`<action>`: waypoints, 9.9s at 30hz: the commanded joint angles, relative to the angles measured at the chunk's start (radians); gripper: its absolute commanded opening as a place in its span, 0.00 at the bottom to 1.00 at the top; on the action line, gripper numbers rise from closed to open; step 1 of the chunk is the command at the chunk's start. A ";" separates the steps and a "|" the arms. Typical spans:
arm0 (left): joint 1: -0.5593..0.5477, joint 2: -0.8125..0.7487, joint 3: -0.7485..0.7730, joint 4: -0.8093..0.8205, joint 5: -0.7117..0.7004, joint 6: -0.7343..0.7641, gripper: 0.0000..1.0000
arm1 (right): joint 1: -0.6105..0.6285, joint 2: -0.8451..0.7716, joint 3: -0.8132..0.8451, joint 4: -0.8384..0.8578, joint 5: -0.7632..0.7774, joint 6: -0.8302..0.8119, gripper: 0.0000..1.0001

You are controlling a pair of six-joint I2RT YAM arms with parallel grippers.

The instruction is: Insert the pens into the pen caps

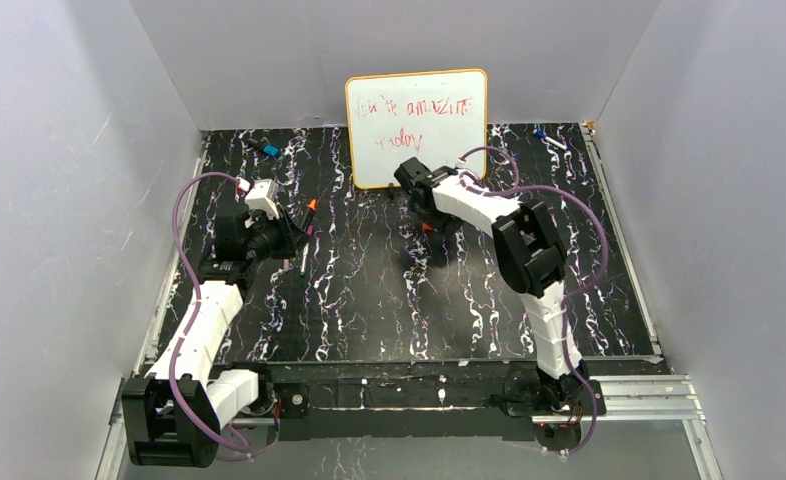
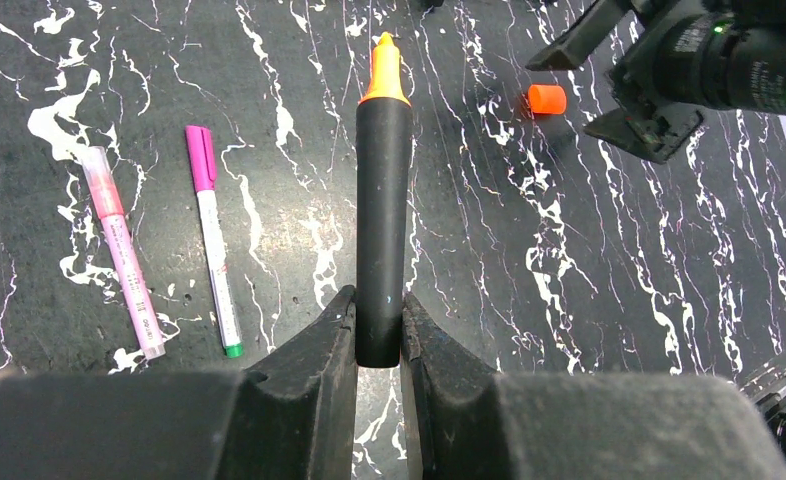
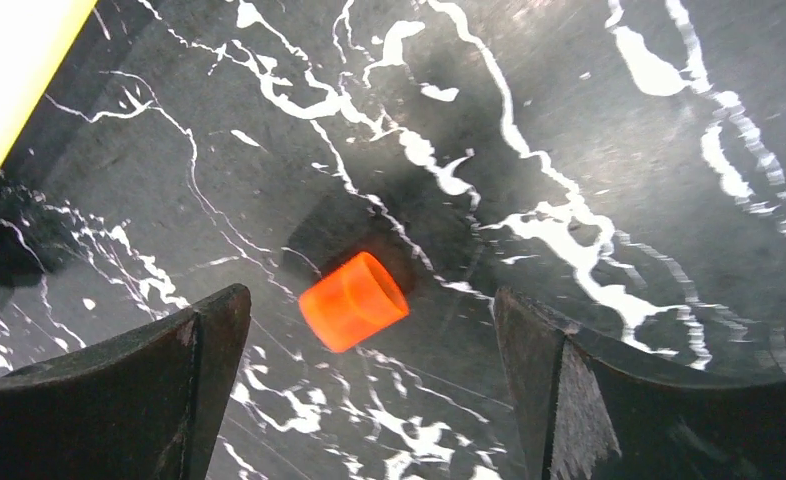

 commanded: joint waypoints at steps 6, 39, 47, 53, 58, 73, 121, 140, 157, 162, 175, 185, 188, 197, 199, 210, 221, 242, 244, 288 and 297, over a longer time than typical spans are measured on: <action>-0.004 -0.015 0.016 0.018 0.033 0.005 0.00 | -0.054 -0.463 -0.478 0.900 -0.452 -1.318 0.99; -0.004 0.022 0.013 0.044 0.064 -0.001 0.00 | -0.169 -0.138 -0.131 0.291 -0.931 -2.106 0.65; -0.003 0.027 0.016 0.041 0.061 0.003 0.00 | -0.166 -0.117 -0.132 0.299 -0.926 -2.107 0.65; -0.003 0.028 0.017 0.038 0.061 0.005 0.00 | -0.161 -0.100 -0.135 0.303 -0.917 -2.106 0.65; -0.003 0.031 0.017 0.038 0.061 0.007 0.00 | -0.153 -0.092 -0.150 0.317 -0.896 -2.106 0.66; -0.003 0.037 0.020 0.038 0.061 0.008 0.00 | -0.134 -0.088 -0.204 0.373 -0.806 -2.076 0.61; -0.097 -0.102 -0.108 0.281 0.153 0.100 0.00 | 0.083 -0.417 -0.574 1.537 -0.650 -0.236 0.01; -0.105 -0.114 -0.102 0.249 0.087 0.108 0.00 | 0.188 -0.401 -0.391 1.131 -0.444 -0.225 0.01; -0.105 -0.091 -0.087 0.223 0.061 0.096 0.00 | 0.232 -0.412 -0.373 1.170 -0.431 -0.223 0.01; -0.105 -0.093 -0.088 0.222 0.057 0.097 0.00 | 0.237 -0.404 -0.364 1.176 -0.442 -0.222 0.01; -0.104 -0.124 -0.090 0.217 0.021 0.102 0.00 | 0.274 -0.387 -0.387 1.169 -0.451 -0.208 0.01; -0.104 -0.149 -0.095 0.216 -0.005 0.103 0.00 | 0.281 -0.386 -0.404 1.163 -0.449 -0.225 0.01; -0.104 -0.159 -0.096 0.213 -0.023 0.107 0.00 | 0.284 -0.389 -0.414 1.161 -0.448 -0.234 0.01; -0.104 -0.180 -0.093 0.204 -0.087 0.109 0.00 | 0.297 -0.395 -0.435 1.163 -0.458 -0.237 0.01; -0.104 -0.185 -0.092 0.199 -0.113 0.101 0.00 | 0.296 -0.397 -0.441 1.166 -0.459 -0.237 0.01; -0.102 -0.180 -0.103 0.240 -0.132 0.047 0.00 | 0.299 -0.405 -0.447 1.181 -0.464 -0.239 0.01; -0.102 -0.168 -0.112 0.331 -0.062 0.016 0.00 | 0.311 -0.389 -0.438 1.178 -0.472 -0.240 0.01; -0.102 -0.100 -0.061 0.342 -0.054 0.053 0.00 | 0.312 -0.368 -0.424 1.188 -0.498 -0.271 0.01; -0.102 -0.079 -0.047 0.354 -0.064 0.058 0.00 | 0.313 -0.375 -0.433 1.209 -0.519 -0.282 0.01; -0.099 0.112 -0.138 0.869 0.485 -0.289 0.00 | -0.088 -0.237 -0.568 2.667 -1.339 -0.345 0.82; -0.099 0.124 -0.130 0.886 0.491 -0.305 0.00 | -0.063 -0.269 -0.560 2.668 -1.337 -0.377 0.80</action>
